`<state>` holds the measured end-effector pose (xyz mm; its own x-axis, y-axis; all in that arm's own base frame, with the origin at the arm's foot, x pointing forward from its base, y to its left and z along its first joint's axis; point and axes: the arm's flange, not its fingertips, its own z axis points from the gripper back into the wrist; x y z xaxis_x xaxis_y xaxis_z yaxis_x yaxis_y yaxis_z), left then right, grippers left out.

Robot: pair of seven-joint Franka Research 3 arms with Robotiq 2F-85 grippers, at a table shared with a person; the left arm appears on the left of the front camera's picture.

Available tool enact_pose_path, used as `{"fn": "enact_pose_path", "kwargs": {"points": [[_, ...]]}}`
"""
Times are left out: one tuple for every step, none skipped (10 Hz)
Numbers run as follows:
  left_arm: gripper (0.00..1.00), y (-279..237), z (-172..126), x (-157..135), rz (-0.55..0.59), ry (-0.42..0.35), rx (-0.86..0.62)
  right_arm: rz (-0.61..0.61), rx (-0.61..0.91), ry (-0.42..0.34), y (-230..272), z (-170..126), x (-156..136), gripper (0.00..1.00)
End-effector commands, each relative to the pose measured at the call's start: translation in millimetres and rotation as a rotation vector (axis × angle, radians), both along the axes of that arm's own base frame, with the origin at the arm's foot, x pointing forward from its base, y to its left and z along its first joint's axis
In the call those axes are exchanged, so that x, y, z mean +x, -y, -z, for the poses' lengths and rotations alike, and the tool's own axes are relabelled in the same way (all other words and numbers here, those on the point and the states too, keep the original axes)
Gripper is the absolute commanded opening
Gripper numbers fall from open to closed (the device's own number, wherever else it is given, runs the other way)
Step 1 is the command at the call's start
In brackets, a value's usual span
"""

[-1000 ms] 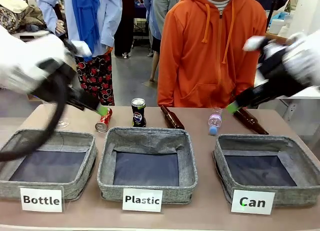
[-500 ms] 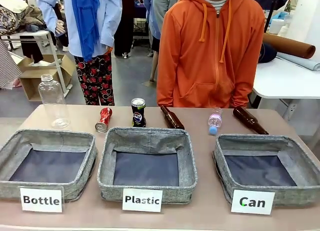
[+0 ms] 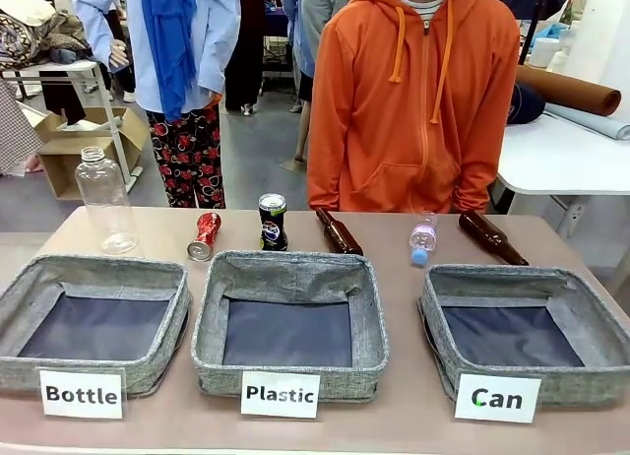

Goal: Sort the can waste into the basket.
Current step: Pick up the can waste from the table and place it in the right Fabric basket.

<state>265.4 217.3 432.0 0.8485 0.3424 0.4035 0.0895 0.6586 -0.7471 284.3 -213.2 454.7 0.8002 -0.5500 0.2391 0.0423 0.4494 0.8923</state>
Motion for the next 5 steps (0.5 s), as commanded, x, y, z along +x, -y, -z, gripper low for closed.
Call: {"fn": "enact_pose_path", "kwargs": {"points": [[1.00,14.5,-17.4,-0.4,0.073,0.048,0.010,-0.014,-0.015,0.037,-1.7,-10.9,-3.8,1.00],[1.00,14.5,-17.4,-0.4,0.073,0.048,0.010,-0.014,-0.015,0.037,-1.7,-10.9,-3.8,1.00],[1.00,14.5,-17.4,-0.4,0.073,0.048,0.010,-0.014,-0.015,0.037,-1.7,-10.9,-3.8,1.00],[1.00,14.5,-17.4,-0.4,0.073,0.048,0.010,-0.014,-0.015,0.037,-1.7,-10.9,-3.8,1.00],[1.00,14.5,-17.4,-0.4,0.073,0.048,0.010,-0.014,-0.015,0.037,-1.7,-10.9,-3.8,1.00]]}}
